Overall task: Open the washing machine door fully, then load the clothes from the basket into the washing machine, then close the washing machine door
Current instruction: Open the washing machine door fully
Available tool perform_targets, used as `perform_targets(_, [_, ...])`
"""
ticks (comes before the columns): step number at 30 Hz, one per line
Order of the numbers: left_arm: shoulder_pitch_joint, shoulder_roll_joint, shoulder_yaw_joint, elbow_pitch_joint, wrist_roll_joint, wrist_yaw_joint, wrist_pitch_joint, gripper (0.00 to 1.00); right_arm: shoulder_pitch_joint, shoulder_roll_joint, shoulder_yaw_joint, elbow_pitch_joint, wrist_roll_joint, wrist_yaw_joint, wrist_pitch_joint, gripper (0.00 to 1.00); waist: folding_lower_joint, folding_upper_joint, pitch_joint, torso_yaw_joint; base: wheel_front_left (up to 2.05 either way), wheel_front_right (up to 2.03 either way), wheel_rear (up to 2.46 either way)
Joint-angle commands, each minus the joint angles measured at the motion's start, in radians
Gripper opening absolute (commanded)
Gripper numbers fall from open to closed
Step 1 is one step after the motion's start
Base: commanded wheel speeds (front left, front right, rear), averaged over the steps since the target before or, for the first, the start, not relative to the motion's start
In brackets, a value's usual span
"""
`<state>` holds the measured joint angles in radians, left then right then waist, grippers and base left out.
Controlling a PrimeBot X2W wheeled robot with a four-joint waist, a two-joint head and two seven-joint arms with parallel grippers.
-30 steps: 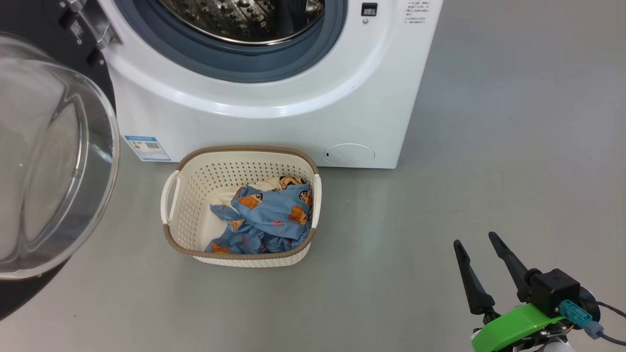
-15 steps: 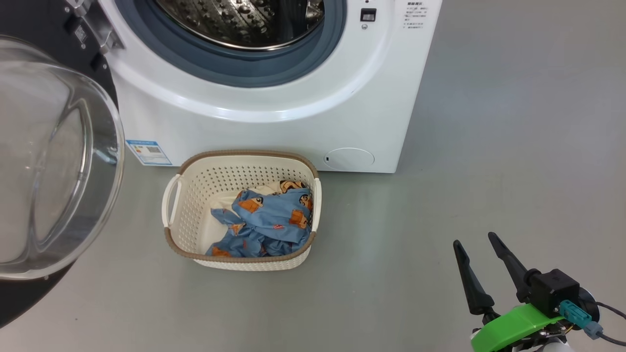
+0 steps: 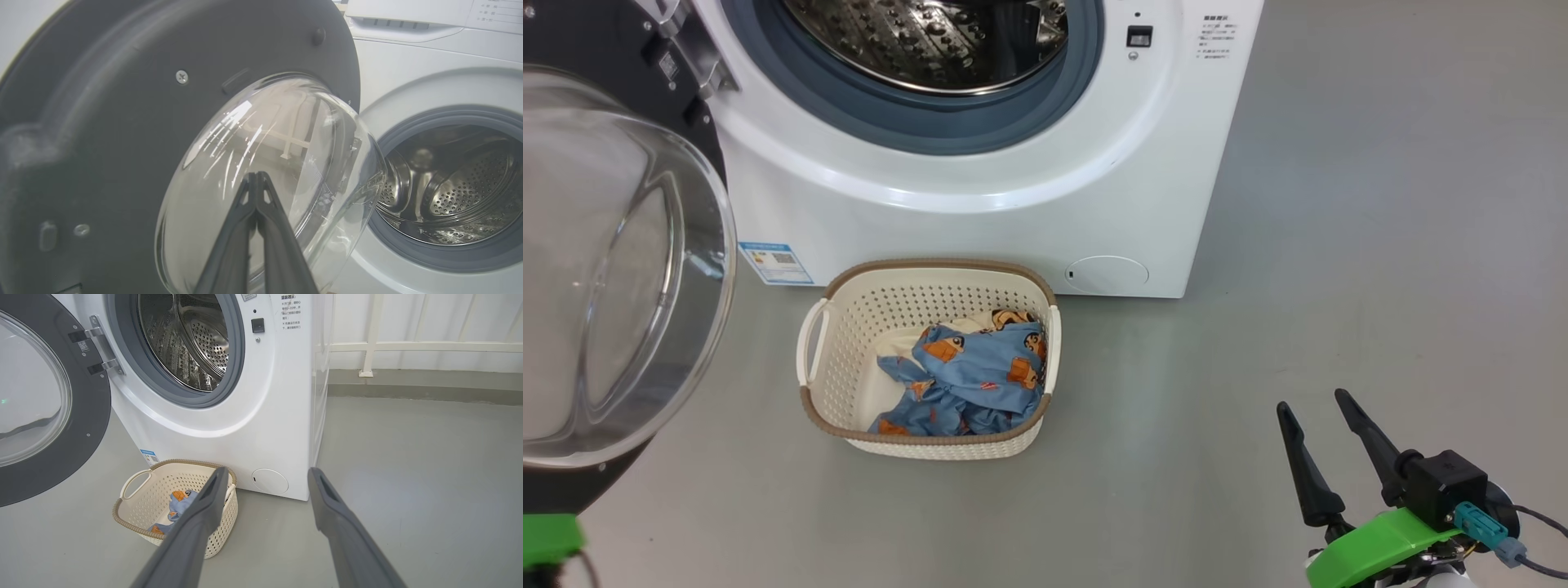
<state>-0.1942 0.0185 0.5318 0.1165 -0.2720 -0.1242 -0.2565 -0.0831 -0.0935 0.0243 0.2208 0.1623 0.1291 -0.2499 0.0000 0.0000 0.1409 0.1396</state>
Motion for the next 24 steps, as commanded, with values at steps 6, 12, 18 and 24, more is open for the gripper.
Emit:
perform_targets(6, [0.077, 0.032, -0.133, -0.131, -0.044, 0.070, -0.005, 0.00, -0.023, 0.001, 0.032, -0.019, 0.011, 0.002, -0.012, 1.00, 0.0000, 0.0000, -0.008, -0.015, 0.00, 0.00, 0.00])
perform_targets(12, [0.129, 0.032, -0.254, -0.184, -0.037, 0.107, -0.005, 0.36, -0.022, 0.005, 0.029, -0.019, 0.012, 0.002, -0.012, 1.00, 0.0000, 0.0000, -0.019, -0.036, 0.00, 0.00, 0.00])
perform_targets(18, [0.157, 0.032, -0.347, -0.184, -0.030, 0.122, -0.005, 1.00, -0.023, 0.011, 0.021, -0.032, 0.017, 0.002, -0.012, 1.00, 0.0000, 0.0000, -0.026, -0.063, 0.00, 0.00, 0.00])
perform_targets(24, [0.170, 0.032, -0.403, -0.161, -0.016, 0.124, -0.005, 1.00, -0.028, 0.016, 0.025, -0.057, 0.013, 0.002, -0.012, 1.00, 0.0000, 0.0000, -0.031, -0.106, 0.00, 0.00, 0.00])
